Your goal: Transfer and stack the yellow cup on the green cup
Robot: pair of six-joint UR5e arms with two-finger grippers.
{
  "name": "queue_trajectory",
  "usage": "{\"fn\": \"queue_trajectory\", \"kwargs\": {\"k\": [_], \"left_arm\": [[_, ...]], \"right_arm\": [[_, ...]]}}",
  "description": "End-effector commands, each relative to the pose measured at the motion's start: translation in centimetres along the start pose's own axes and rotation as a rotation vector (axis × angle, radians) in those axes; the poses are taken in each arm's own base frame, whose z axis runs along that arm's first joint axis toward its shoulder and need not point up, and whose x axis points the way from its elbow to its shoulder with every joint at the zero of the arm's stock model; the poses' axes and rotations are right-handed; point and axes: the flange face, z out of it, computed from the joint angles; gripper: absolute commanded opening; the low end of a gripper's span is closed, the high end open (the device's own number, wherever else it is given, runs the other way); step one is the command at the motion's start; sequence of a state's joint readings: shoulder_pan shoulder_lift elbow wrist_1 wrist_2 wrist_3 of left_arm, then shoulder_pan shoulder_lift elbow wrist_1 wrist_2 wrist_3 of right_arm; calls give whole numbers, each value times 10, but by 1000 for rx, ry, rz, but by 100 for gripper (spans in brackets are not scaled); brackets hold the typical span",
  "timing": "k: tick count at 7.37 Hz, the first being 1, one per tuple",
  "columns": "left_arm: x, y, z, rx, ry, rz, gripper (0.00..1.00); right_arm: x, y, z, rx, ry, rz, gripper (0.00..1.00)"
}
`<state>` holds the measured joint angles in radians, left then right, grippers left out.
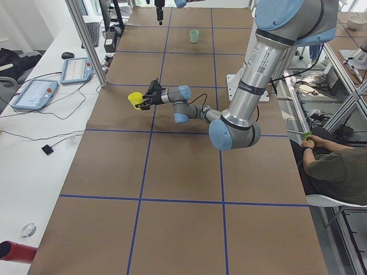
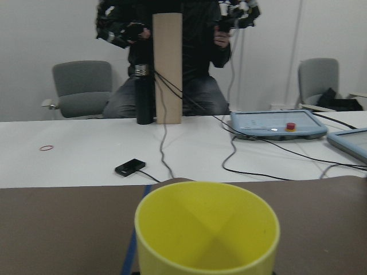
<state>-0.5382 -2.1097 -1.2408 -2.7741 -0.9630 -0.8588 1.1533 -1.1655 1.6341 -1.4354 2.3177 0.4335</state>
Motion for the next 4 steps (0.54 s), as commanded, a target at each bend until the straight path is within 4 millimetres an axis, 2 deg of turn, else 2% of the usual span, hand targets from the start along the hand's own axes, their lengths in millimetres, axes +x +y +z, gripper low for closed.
{"fn": "queue_trajectory", "kwargs": {"k": [1, 2, 3, 4], "left_arm": [[105, -5, -23, -26, 191, 65, 28], [126, -14, -32, -22, 253, 90, 28], [141, -13, -37, -44, 300, 86, 28], [156, -17, -41, -49, 329, 79, 29]], "right_arm": [[-100, -13, 37, 85, -21, -26, 100], [-124, -11, 53, 166, -35, 10, 100], [-158, -18, 54, 201, -64, 94, 100], [-188, -27, 47, 210, -94, 88, 100]]}}
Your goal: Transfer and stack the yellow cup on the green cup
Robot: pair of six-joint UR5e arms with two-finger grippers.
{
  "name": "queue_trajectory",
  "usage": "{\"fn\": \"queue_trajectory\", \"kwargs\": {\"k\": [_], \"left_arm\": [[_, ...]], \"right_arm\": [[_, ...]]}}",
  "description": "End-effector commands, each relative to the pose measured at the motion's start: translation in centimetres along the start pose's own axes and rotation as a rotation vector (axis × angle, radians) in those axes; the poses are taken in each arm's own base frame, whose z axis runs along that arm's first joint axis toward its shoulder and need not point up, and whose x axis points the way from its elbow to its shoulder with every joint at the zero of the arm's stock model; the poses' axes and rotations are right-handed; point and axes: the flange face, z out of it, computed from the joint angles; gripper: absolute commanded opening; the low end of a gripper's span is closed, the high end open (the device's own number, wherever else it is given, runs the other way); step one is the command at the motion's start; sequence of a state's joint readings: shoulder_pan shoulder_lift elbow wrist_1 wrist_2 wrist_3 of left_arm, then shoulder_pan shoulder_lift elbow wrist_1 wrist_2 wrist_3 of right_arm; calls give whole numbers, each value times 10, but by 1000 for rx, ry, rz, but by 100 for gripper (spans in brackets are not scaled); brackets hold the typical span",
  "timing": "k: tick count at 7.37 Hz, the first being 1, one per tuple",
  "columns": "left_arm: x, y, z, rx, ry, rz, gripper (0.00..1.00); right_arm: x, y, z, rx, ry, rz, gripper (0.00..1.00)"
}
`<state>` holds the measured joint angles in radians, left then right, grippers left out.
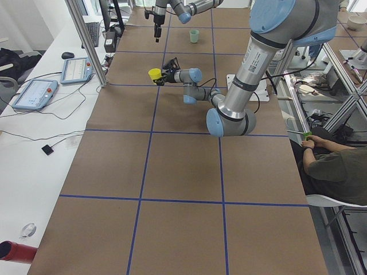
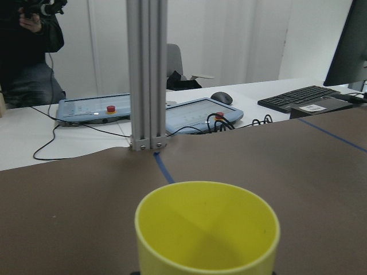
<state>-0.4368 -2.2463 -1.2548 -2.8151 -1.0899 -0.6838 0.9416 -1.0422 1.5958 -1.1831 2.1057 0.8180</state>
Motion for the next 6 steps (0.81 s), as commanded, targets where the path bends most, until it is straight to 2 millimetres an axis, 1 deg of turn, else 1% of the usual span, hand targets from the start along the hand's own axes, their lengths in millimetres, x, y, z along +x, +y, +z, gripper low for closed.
{"fn": "queue_trajectory", "kwargs": {"k": [1, 2, 3, 4, 5, 6], "left_arm": [[42, 1, -6, -15, 78, 18, 29], [55, 9, -11, -24, 98, 46, 29], [63, 14, -16, -13, 123, 37, 29], [72, 17, -25, 14, 154, 50, 29], [83, 21, -32, 33, 183, 76, 29], [86, 20, -36, 53, 176, 70, 29]], "right_arm": [[-57, -11, -3, 37, -59, 25, 99], [-82, -14, -7, 30, -92, 51, 99], [-104, -10, -5, -16, -132, 92, 99], [-114, -8, -1, -72, -166, 123, 99], [-126, -5, -4, -127, -205, 151, 99], [-136, 2, 0, -155, -215, 173, 99]]}}
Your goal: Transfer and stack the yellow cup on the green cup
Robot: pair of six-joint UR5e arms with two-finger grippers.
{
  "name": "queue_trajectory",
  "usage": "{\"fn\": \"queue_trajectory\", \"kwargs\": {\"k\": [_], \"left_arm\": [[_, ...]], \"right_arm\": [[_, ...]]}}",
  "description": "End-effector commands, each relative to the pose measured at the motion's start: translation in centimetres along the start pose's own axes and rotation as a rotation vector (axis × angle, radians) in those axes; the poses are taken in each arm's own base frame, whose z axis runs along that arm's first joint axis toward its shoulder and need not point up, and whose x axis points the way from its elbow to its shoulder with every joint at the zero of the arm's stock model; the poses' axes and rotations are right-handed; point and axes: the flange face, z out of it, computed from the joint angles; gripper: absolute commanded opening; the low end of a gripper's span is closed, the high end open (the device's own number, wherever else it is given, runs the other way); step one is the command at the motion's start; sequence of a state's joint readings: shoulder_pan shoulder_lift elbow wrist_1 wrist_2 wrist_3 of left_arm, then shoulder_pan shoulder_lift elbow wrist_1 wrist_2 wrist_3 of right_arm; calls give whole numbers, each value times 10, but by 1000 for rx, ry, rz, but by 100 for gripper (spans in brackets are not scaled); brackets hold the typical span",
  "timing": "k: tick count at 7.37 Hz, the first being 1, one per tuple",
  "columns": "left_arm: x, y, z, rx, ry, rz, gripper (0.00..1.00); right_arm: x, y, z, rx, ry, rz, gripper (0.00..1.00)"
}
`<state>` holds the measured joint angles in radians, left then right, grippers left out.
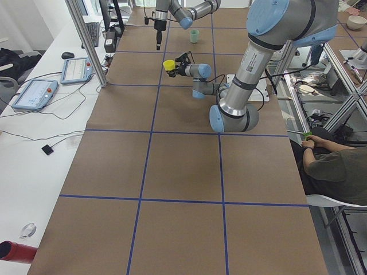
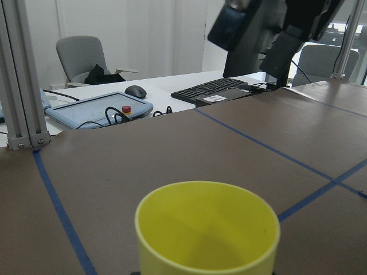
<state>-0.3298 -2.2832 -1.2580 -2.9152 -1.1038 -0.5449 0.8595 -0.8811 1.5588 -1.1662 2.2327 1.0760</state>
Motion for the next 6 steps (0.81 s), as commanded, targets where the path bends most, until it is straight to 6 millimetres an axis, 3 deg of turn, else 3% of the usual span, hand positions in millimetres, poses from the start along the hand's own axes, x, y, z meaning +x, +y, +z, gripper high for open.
{"fn": "queue_trajectory", "kwargs": {"k": [1, 6], "left_arm": [[10, 1, -5, 24, 9, 8, 29], [16, -6, -8, 47, 12, -7, 29]], "right_arm": [[-17, 19, 16, -84, -30, 34, 99], [-11, 42, 30, -174, -44, 23, 87]]}}
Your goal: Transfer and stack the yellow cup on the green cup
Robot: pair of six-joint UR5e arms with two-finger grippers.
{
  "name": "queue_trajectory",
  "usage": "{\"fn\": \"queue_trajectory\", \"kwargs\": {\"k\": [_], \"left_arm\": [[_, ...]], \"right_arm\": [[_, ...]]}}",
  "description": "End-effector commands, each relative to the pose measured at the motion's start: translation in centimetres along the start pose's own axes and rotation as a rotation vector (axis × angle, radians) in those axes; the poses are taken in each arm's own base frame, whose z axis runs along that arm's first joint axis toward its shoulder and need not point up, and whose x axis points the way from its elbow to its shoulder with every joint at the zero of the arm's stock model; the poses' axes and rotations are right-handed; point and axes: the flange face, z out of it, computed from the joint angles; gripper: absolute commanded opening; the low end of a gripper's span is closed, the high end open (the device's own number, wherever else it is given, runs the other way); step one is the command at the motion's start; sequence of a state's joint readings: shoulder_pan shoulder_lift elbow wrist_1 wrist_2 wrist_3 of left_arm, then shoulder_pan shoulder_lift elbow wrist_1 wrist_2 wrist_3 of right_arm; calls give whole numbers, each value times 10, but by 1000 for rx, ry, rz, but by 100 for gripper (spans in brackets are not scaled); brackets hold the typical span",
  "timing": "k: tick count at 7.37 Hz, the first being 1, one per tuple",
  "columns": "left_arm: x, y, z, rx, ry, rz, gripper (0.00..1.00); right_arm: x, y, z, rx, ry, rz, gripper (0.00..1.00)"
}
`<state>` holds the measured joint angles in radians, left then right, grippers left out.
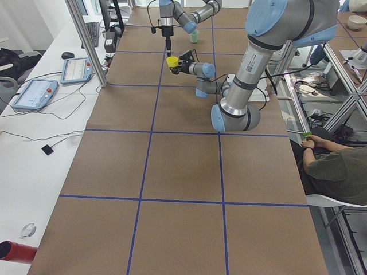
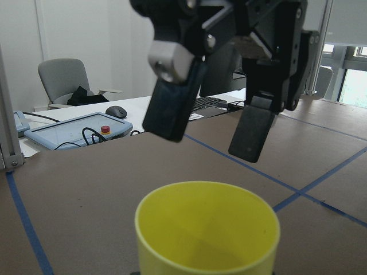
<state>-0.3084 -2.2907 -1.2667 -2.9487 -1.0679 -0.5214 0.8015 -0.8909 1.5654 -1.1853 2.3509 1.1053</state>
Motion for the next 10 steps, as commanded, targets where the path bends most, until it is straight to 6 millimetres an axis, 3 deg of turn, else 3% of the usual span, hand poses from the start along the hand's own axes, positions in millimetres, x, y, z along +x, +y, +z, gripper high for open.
{"fn": "queue_trajectory", "kwargs": {"k": [1, 2, 5, 7, 8, 10], "left_arm": [[5, -3, -2, 10, 11, -9, 29], [6, -4, -3, 13, 12, -11, 29], [5, -1, -2, 7, 9, -6, 29], [5, -1, -2, 7, 10, -3, 29], [5, -1, -2, 7, 9, 9, 29], [4, 1, -2, 4, 7, 13, 29]], "right_arm": [[7, 5, 5, -9, 6, 2, 83], [10, 9, 13, -14, 13, 3, 81], [19, 17, 9, -12, 15, 5, 72], [15, 23, 15, 1, 22, -16, 72], [9, 30, 28, 14, 37, -49, 72], [8, 31, 29, 16, 38, -60, 70]]}}
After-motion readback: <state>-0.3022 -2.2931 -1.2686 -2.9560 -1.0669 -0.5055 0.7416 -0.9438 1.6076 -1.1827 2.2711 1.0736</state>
